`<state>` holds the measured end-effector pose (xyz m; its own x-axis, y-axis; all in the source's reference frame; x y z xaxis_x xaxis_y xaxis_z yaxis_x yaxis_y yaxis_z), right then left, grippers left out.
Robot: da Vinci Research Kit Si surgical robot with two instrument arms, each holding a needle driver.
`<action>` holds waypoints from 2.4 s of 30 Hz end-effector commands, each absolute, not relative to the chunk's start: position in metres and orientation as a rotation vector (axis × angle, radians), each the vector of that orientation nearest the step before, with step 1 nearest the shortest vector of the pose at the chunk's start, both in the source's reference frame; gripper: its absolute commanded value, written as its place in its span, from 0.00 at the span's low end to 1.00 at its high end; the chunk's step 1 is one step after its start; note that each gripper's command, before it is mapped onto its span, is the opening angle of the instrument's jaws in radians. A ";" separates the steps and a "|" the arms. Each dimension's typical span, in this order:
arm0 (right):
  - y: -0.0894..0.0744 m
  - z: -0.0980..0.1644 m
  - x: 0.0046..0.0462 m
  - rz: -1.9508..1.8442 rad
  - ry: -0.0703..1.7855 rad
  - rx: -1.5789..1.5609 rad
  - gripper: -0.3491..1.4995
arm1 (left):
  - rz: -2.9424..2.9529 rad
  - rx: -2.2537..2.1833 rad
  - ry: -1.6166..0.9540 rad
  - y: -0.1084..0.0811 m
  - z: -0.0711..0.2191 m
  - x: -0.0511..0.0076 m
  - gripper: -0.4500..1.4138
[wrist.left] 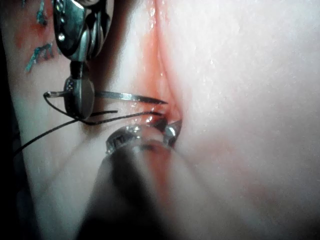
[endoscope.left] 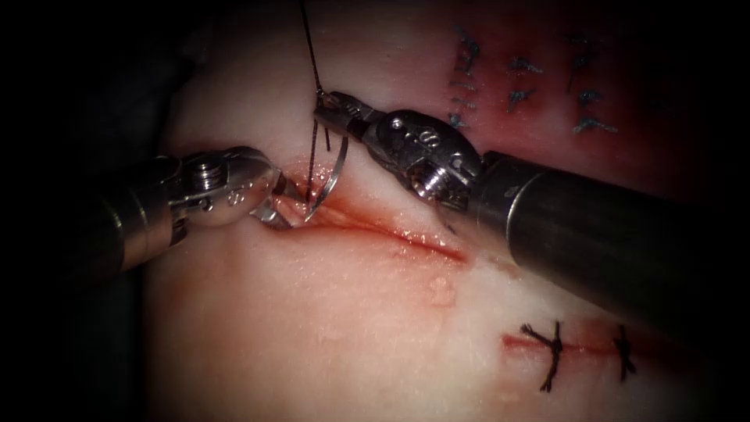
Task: Wound Closure
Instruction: With the right grasper, pass the needle through the skin.
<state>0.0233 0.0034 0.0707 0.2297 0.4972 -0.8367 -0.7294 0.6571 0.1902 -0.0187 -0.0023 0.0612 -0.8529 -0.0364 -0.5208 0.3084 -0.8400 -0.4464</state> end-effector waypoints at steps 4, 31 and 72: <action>0.002 0.071 0.0245 0.774 1.011 -0.337 0.00 | -2.749 0.758 0.794 -0.002 0.062 -0.0192 0.60; 0.000 0.072 0.0269 0.705 1.000 -0.395 0.00 | -2.929 1.054 0.539 0.002 0.056 -0.0155 0.57; 0.001 0.072 0.0256 0.870 1.067 -0.189 0.00 | -3.113 1.433 0.241 -0.013 0.053 -0.0150 0.33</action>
<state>0.0251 0.0002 0.0714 0.1946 0.5322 -0.8239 -0.7034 0.6612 0.2610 -0.0144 -0.0138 0.0526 -0.6177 0.3216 -0.7177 -0.2069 -0.9469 -0.2462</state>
